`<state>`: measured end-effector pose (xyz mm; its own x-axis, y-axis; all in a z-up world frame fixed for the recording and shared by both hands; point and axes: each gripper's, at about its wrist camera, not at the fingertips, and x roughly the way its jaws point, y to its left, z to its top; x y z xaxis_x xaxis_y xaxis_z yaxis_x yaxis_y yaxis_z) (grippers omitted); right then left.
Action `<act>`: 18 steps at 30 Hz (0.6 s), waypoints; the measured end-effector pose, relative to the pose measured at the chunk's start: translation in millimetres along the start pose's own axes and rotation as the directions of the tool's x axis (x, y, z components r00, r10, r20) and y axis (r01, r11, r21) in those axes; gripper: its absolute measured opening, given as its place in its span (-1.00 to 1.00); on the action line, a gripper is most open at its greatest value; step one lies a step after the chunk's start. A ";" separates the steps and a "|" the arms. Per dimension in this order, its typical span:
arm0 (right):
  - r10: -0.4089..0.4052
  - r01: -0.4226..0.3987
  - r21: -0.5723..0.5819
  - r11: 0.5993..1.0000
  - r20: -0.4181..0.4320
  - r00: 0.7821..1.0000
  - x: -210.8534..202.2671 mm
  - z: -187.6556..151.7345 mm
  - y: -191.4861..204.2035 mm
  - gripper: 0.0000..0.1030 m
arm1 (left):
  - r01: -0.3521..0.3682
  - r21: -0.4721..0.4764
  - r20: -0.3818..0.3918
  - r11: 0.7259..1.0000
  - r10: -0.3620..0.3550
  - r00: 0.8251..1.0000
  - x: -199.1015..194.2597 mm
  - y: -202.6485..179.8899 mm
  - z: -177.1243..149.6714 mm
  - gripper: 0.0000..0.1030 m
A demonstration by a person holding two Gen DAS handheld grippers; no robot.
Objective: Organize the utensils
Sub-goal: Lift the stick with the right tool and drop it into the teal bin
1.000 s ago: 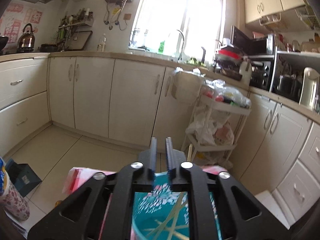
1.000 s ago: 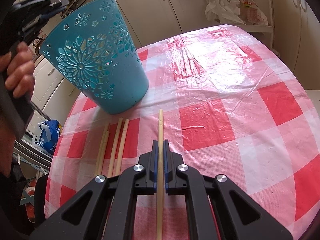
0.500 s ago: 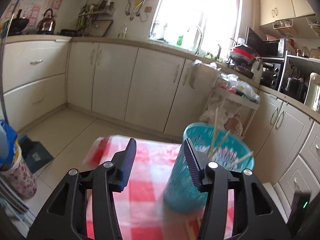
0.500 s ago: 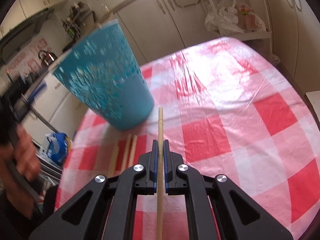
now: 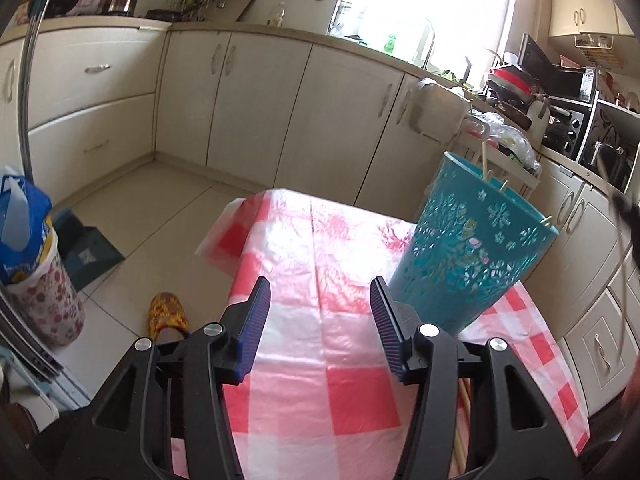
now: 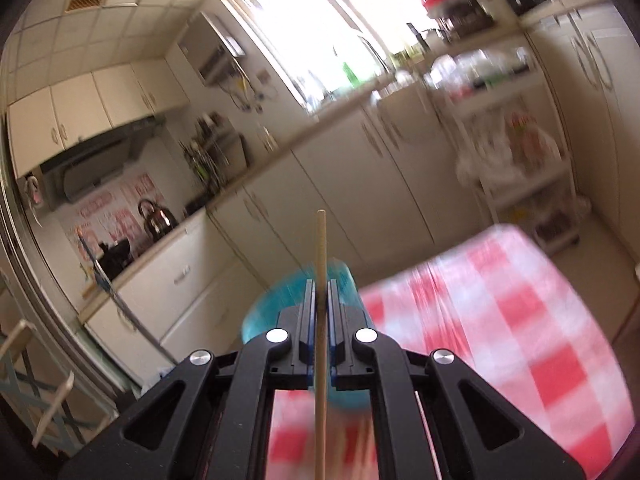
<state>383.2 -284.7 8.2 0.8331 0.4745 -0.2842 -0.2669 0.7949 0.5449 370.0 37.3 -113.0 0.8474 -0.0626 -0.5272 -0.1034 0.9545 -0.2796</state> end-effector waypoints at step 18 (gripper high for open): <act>-0.242 0.208 -0.204 0.957 -0.157 0.957 141.9 17.0 37.1 -0.42 | 0.079 -0.158 -0.030 0.984 -0.084 0.996 11.4 36.5 -5.7 -0.01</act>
<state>499.7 -194.3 1.5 0.7859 0.3215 -0.5282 -0.1807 0.9363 0.3012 373.0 69.7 -133.9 0.8372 -0.1514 -0.5255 -0.1174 0.8887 -0.4432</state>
